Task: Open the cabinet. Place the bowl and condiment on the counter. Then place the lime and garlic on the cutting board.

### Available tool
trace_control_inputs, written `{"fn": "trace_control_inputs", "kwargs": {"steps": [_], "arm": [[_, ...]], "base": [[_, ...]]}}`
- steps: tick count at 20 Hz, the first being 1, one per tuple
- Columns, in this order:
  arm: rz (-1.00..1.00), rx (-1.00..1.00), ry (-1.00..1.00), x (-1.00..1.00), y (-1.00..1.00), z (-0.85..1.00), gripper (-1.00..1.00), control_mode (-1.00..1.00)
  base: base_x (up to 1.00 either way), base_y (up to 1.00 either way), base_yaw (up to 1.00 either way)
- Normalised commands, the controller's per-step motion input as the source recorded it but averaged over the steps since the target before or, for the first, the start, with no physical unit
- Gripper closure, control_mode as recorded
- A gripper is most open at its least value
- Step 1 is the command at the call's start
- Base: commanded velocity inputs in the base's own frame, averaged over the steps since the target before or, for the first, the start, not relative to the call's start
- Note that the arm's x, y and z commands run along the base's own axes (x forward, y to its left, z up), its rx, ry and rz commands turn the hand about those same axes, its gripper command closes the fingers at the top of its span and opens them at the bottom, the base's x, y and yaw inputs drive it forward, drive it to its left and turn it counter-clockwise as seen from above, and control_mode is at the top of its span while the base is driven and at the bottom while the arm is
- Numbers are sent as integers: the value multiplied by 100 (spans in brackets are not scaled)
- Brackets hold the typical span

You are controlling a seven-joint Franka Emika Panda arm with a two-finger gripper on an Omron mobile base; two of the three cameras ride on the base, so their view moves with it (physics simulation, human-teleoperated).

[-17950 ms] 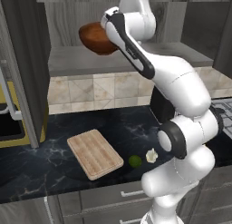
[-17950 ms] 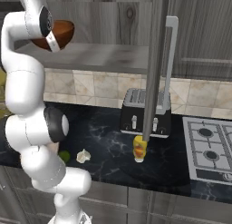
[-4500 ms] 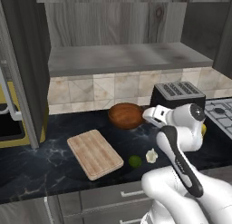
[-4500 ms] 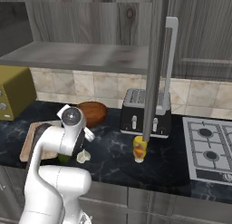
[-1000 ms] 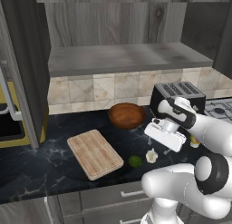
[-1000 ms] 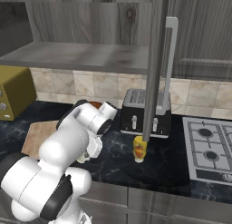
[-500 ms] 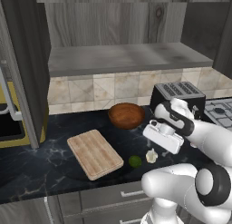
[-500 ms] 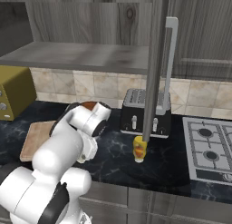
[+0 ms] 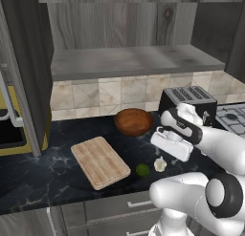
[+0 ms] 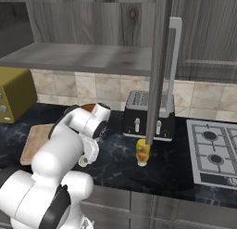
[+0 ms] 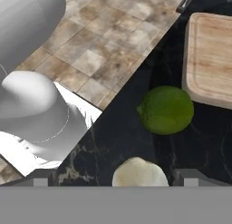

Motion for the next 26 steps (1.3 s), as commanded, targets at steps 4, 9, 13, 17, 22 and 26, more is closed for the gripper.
{"fn": "trace_control_inputs", "kwargs": {"steps": [4, 9, 13, 17, 22, 26], "arm": [[0, -5, 0, 1, 0, -7, -100, -100], [0, -8, 0, 0, 4, -20, -100, -100], [0, -10, 0, 0, 10, -21, -100, -100], [0, -6, 0, 3, 4, -6, -100, -100], [1, -5, -1, 8, 0, -2, -100, -100], [6, -7, -3, 12, 0, -2, -100, -100]], "base": [[0, 0, 0], [0, 0, 0], [0, 0, 0], [0, 0, 0], [0, 0, 0], [0, 0, 0]]}}
